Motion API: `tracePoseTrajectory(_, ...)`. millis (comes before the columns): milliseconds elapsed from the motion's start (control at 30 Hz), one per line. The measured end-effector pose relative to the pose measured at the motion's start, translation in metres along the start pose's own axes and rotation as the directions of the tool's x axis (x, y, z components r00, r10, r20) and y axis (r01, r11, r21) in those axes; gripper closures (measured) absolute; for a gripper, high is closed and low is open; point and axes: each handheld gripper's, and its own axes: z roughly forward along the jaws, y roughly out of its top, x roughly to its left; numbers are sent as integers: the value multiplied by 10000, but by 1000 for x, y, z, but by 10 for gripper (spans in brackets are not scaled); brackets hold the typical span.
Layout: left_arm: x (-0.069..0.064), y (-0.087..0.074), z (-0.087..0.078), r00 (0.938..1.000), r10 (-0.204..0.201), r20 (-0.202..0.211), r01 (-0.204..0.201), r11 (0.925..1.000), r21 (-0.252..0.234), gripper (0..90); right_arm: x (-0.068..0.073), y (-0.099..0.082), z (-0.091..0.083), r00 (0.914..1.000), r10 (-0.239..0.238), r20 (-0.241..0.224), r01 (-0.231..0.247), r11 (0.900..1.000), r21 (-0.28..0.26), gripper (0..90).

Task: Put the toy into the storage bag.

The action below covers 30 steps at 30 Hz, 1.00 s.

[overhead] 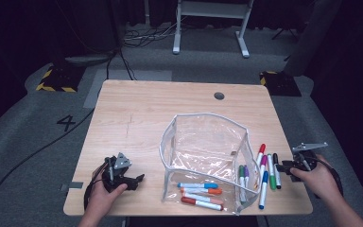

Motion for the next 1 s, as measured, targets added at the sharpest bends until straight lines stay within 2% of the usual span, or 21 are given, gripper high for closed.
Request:
tracePoseTrajectory(133,0,0,0,10000,3,0,-3,10000,0,137,-1,-1,9,9997,196,161,-198,9997,160,588)
tracePoseTrajectory(267,0,0,0,10000,-5,6,5,10000,3,136,-2,0,13,9984,228,522,-248,9990,380,609)
tracePoseTrajectory(333,0,0,0,10000,22,10,-22,10000,8,137,-3,0,15,9967,495,646,-523,9977,423,634)
tracePoseTrajectory(400,0,0,0,10000,3,6,-3,10000,-2,136,-3,0,17,9945,491,923,-547,9967,595,670)
tracePoseTrajectory(533,0,0,0,10000,-2,7,2,10000,5,136,-2,1,17,9887,932,1177,-997,9937,514,703)
tracePoseTrajectory(600,0,0,0,10000,-6,7,6,10000,3,137,-2,1,18,9866,1115,1191,-1180,9918,490,733)
tracePoseTrajectory(800,0,0,0,10000,4,13,-4,10000,-2,136,-3,2,17,9764,1790,1205,-1854,9817,439,740)
tracePoseTrajectory(900,0,0,0,10000,-9,15,9,10000,5,137,-5,1,17,9723,2084,1058,-2132,9764,356,743)
tracePoseTrajectory(933,0,0,0,10000,-7,16,7,10000,6,136,-6,1,17,9708,2189,985,-2229,9743,318,771)
tracePoseTrajectory(1000,0,0,0,10000,-5,16,5,10000,5,137,-8,0,16,9710,2243,826,-2274,9733,303,772)
